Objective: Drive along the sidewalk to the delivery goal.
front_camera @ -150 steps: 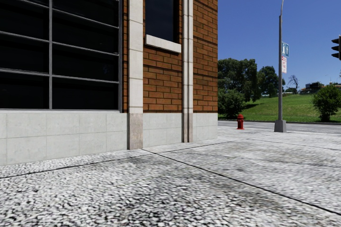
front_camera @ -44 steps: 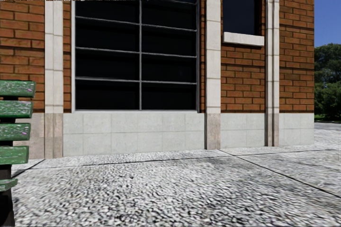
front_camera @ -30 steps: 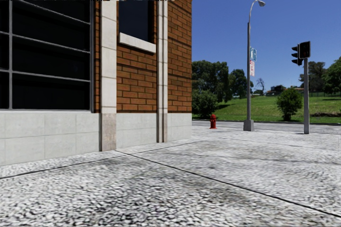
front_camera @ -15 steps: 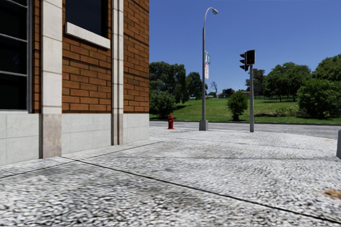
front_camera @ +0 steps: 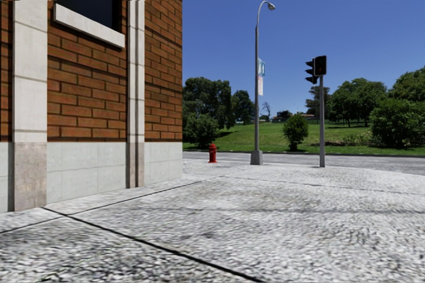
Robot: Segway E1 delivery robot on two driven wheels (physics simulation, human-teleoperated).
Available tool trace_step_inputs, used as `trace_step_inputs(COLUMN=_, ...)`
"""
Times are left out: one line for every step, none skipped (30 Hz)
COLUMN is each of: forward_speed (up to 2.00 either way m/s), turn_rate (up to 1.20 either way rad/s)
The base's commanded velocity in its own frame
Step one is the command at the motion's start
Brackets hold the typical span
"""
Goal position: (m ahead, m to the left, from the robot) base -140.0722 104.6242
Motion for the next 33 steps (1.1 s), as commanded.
trace_step_inputs(forward_speed=2.0, turn_rate=-1.2)
trace_step_inputs(forward_speed=2.0, turn_rate=-1.2)
trace_step_inputs(forward_speed=2.0, turn_rate=-0.35)
trace_step_inputs(forward_speed=2.0, turn_rate=-0.35)
trace_step_inputs(forward_speed=2.0, turn_rate=0.0)
trace_step_inputs(forward_speed=2.0, turn_rate=0.0)
trace_step_inputs(forward_speed=2.0, turn_rate=0.0)
trace_step_inputs(forward_speed=2.0, turn_rate=0.0)
trace_step_inputs(forward_speed=2.0, turn_rate=0.0)
trace_step_inputs(forward_speed=2.0, turn_rate=0.0)
trace_step_inputs(forward_speed=2.0, turn_rate=0.0)
trace_step_inputs(forward_speed=2.0, turn_rate=0.0)
trace_step_inputs(forward_speed=2.0, turn_rate=0.0)
trace_step_inputs(forward_speed=2.0, turn_rate=0.0)
trace_step_inputs(forward_speed=2.0, turn_rate=0.0)
trace_step_inputs(forward_speed=2.0, turn_rate=0.0)
trace_step_inputs(forward_speed=2.0, turn_rate=0.0)
trace_step_inputs(forward_speed=2.0, turn_rate=0.0)
trace_step_inputs(forward_speed=2.0, turn_rate=0.0)
trace_step_inputs(forward_speed=2.0, turn_rate=-0.25)
trace_step_inputs(forward_speed=2.0, turn_rate=-0.25)
trace_step_inputs(forward_speed=2.0, turn_rate=-0.99)
trace_step_inputs(forward_speed=2.0, turn_rate=-1.2)
trace_step_inputs(forward_speed=2.0, turn_rate=-1.2)
trace_step_inputs(forward_speed=2.0, turn_rate=-1.2)
trace_step_inputs(forward_speed=2.0, turn_rate=-1.2)
trace_step_inputs(forward_speed=2.0, turn_rate=-1.2)
trace_step_inputs(forward_speed=2.0, turn_rate=-1.2)
trace_step_inputs(forward_speed=2.0, turn_rate=-0.85)
trace_step_inputs(forward_speed=2.0, turn_rate=-0.07)
trace_step_inputs(forward_speed=2.0, turn_rate=0.0)
trace_step_inputs(forward_speed=2.0, turn_rate=0.0)
trace_step_inputs(forward_speed=2.0, turn_rate=0.0)
